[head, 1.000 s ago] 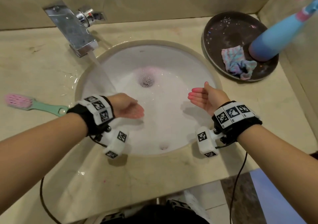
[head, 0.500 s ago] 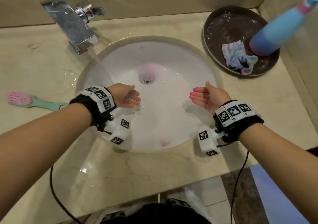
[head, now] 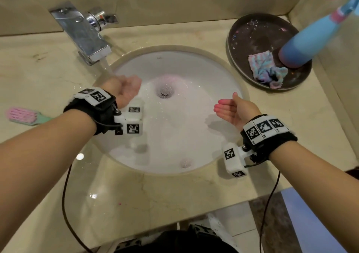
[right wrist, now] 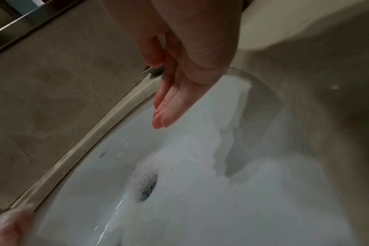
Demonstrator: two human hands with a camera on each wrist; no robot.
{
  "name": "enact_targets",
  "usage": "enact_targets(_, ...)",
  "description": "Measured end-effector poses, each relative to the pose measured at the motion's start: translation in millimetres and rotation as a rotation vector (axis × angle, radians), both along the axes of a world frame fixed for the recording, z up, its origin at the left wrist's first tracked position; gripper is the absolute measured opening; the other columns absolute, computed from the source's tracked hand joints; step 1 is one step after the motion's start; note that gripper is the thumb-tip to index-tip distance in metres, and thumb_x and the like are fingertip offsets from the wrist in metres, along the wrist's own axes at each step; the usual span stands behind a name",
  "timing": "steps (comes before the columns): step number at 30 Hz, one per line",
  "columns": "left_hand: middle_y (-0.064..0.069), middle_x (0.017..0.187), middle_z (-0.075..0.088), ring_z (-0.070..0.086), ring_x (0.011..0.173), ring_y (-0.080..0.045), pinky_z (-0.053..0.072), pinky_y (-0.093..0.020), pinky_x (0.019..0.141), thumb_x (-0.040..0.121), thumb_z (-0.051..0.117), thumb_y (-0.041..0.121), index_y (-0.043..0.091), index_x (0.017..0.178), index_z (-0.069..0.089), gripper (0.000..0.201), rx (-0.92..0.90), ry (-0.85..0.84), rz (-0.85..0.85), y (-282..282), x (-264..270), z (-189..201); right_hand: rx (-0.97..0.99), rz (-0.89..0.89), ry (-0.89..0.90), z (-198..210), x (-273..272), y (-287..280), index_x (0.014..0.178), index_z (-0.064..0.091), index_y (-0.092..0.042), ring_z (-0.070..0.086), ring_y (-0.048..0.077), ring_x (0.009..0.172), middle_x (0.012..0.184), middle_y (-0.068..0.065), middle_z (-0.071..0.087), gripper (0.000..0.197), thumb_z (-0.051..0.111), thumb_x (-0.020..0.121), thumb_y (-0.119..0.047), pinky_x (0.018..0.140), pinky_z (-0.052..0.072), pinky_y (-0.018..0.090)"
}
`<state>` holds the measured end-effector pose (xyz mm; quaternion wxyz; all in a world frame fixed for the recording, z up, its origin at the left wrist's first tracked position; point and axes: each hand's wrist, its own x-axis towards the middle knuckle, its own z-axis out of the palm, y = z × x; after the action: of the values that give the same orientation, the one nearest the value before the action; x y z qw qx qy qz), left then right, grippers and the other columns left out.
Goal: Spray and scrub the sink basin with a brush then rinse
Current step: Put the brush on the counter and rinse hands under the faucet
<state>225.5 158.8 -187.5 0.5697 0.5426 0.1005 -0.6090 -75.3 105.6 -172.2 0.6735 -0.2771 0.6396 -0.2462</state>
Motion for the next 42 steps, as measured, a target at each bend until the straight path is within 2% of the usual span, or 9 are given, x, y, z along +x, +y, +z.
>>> enact_targets(5,-0.013,0.063,0.069,0.068,0.054,-0.017,0.055,-0.021,0.050,0.103,0.032,0.017,-0.005,0.086,0.058,0.038,0.050,0.013,-0.442,-8,-74,0,-0.033,-0.015,0.007,7,-17,-4,0.083,0.059,-0.002,0.064,0.020,0.075,0.085,0.014,0.064,0.050,0.029,0.102,-0.037,0.060,0.057,0.022)
enact_targets(10,-0.009,0.084,0.062,0.060,0.072,-0.017,0.053,-0.023,0.061,0.104,0.027,0.027,0.006,0.086,0.055,0.039,0.071,-0.089,-1.006,-10,-151,6,-0.051,-0.044,0.013,7,-28,-6,0.080,0.058,-0.003,0.068,0.011,0.054,0.081,0.013,0.063,0.050,0.028,0.102,-0.037,0.058,0.056,0.021)
enact_targets(12,-0.005,0.085,0.061,0.058,0.073,-0.015,0.047,-0.024,0.065,0.103,0.029,0.029,0.011,0.085,0.053,0.035,0.091,-0.185,-1.091,-9,-158,2,-0.049,-0.044,0.019,5,-30,-5,0.080,0.058,-0.003,0.068,0.011,0.054,0.081,0.013,0.063,0.050,0.028,0.102,-0.037,0.058,0.057,0.021)
enact_targets(15,-0.004,0.084,0.060,0.057,0.073,-0.015,0.043,-0.025,0.066,0.103,0.032,0.028,0.012,0.082,0.051,0.033,0.138,-0.264,-1.018,-9,-143,-9,-0.044,-0.045,0.018,3,-32,-4,0.081,0.058,-0.003,0.066,0.017,0.069,0.082,0.013,0.063,0.050,0.028,0.102,-0.037,0.062,0.056,0.022)
enact_targets(24,-0.009,0.091,0.060,0.060,0.084,-0.021,0.049,-0.029,0.077,0.105,0.020,0.026,0.007,0.084,0.052,0.043,0.231,-0.295,-0.400,2,-37,-13,-0.008,-0.021,0.010,2,-21,-5,0.080,0.058,-0.003,0.065,0.017,0.067,0.081,0.012,0.063,0.051,0.027,0.103,-0.036,0.058,0.056,0.022)
enact_targets(28,-0.004,0.077,0.065,0.066,0.062,-0.012,0.053,-0.019,0.072,0.104,0.028,0.019,0.006,0.083,0.053,0.035,0.184,-0.159,-0.031,5,-2,-7,0.016,-0.016,-0.010,-2,-12,-9,0.080,0.059,-0.003,0.067,0.012,0.051,0.075,0.011,0.066,0.050,0.029,0.102,-0.037,0.054,0.057,0.021)
enact_targets(31,-0.002,0.061,0.057,0.056,0.043,-0.011,0.051,-0.014,0.069,0.102,0.035,0.019,0.007,0.087,0.055,0.028,0.102,0.035,0.217,1,14,-7,0.027,-0.016,-0.033,-4,-9,-10,0.081,0.059,-0.002,0.068,0.012,0.050,0.057,0.006,0.069,0.050,0.030,0.102,-0.037,0.053,0.057,0.021)
enact_targets(37,0.000,0.046,0.050,0.046,0.037,-0.005,0.034,-0.010,0.035,0.101,0.034,0.014,0.008,0.071,0.048,0.035,0.118,-0.057,0.016,-3,-4,3,0.019,-0.027,-0.036,-5,-11,-16,0.081,0.058,-0.002,0.068,0.012,0.050,0.054,0.004,0.068,0.051,0.029,0.102,-0.037,0.052,0.057,0.021)
enact_targets(42,-0.007,0.057,0.061,0.059,0.044,-0.013,0.051,-0.019,0.046,0.103,0.026,0.010,0.001,0.079,0.055,0.039,0.091,-0.035,-0.116,-25,-52,4,-0.005,-0.052,-0.035,-1,-21,-21,0.080,0.058,-0.002,0.068,0.012,0.051,0.055,0.005,0.069,0.051,0.029,0.102,-0.038,0.053,0.057,0.021)
